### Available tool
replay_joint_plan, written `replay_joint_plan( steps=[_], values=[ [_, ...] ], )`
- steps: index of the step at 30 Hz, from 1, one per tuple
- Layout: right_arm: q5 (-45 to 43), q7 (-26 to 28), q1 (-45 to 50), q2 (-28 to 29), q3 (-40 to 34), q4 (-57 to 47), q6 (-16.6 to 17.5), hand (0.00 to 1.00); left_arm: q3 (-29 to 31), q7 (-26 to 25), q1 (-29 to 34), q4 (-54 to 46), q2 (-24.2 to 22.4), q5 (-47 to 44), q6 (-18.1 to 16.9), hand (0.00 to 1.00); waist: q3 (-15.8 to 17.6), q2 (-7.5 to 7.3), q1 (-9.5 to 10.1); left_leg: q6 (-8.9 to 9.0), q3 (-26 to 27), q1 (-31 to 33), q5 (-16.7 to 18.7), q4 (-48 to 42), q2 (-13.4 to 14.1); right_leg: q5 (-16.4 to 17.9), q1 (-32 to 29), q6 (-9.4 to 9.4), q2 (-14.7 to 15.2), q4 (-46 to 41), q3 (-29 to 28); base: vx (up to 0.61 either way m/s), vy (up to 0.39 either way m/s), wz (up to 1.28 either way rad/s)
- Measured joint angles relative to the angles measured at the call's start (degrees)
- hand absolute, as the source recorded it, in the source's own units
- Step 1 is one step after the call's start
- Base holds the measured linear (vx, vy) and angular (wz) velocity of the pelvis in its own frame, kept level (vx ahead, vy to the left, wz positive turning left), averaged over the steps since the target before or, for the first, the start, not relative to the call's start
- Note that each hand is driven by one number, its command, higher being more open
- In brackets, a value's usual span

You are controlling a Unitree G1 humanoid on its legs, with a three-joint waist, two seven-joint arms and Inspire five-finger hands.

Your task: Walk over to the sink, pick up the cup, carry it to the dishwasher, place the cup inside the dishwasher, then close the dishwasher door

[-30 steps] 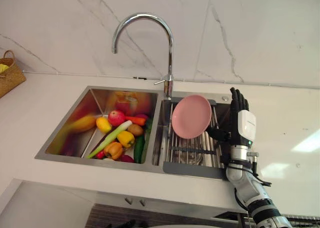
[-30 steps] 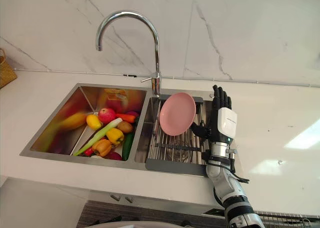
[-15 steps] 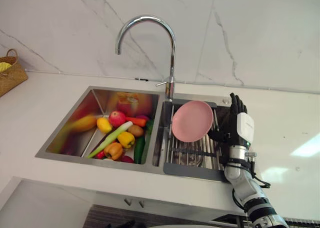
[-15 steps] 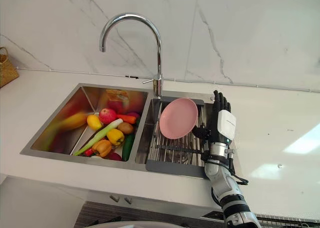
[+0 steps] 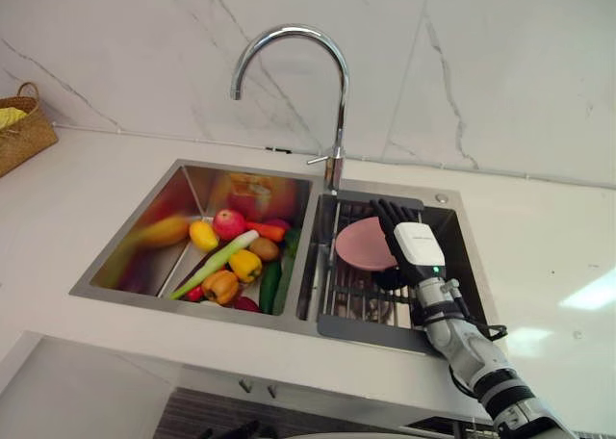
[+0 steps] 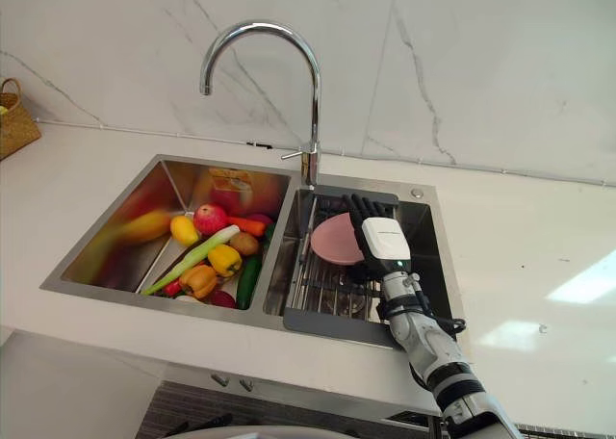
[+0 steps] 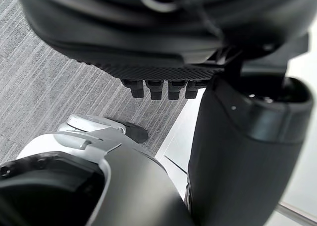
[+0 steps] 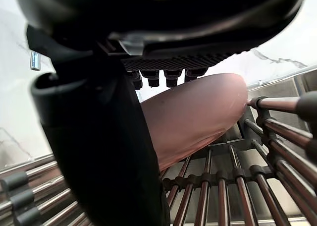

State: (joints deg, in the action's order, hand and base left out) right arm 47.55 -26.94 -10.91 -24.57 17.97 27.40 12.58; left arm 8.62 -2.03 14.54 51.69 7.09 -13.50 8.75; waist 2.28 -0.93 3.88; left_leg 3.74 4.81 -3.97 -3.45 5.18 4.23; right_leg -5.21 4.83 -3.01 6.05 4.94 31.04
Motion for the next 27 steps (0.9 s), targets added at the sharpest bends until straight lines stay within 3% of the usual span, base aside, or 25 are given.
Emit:
replay_joint_plan(
  steps=[9, 19, 22, 27],
  values=[
    [1.36, 5.62, -2.63, -2.68, 4.15, 0.29, -1.87, 0.0, -0.06, 0.2, -0.45, 0.03, 0.54, -0.09, 0.66, 1.0, 0.07, -0.67, 0.0, -0.01, -0.07, 0.17, 0.0, -0.19, 0.04, 0.01, -0.16, 0.04, -0.03, 0.03, 0.08, 0.0, 0.0, 0.0],
    [3.78, 2.43, -4.08, -3.01, 3.03, -2.65, -2.4, 0.0, 0.1, 0.82, -0.86, -0.1, 0.5, -0.08, 0.74, 1.0, 0.86, -0.47, 0.02, -0.09, -0.56, 0.33, -0.3, -0.28, 0.02, -0.07, -0.14, 0.11, 0.01, -0.04, 0.22, 0.01, 0.005, 0.03],
    [-4.32, 2.9, -1.87, -2.58, -2.12, -9.58, -1.62, 0.0, 1.0, 1.06, -0.81, -0.24, -0.1, -0.09, 0.63, 1.0, 1.51, 0.11, -0.13, -0.21, 0.45, 0.02, -0.23, -0.29, 0.31, -0.22, -0.21, 0.17, 0.0, -0.05, -0.59, 0.01, 0.007, -0.13],
    [-25.43, 1.88, -0.13, 1.1, -19.41, -24.33, -1.08, 0.0, 2.79, 0.53, -0.13, -0.24, -1.52, -0.11, 0.58, 1.0, 1.97, 1.27, -0.97, -0.6, 3.7, -1.61, 0.63, -0.34, 0.35, -0.79, -0.43, 0.32, -0.07, -0.09, -3.93, 0.05, 0.03, -0.35]
  ],
)
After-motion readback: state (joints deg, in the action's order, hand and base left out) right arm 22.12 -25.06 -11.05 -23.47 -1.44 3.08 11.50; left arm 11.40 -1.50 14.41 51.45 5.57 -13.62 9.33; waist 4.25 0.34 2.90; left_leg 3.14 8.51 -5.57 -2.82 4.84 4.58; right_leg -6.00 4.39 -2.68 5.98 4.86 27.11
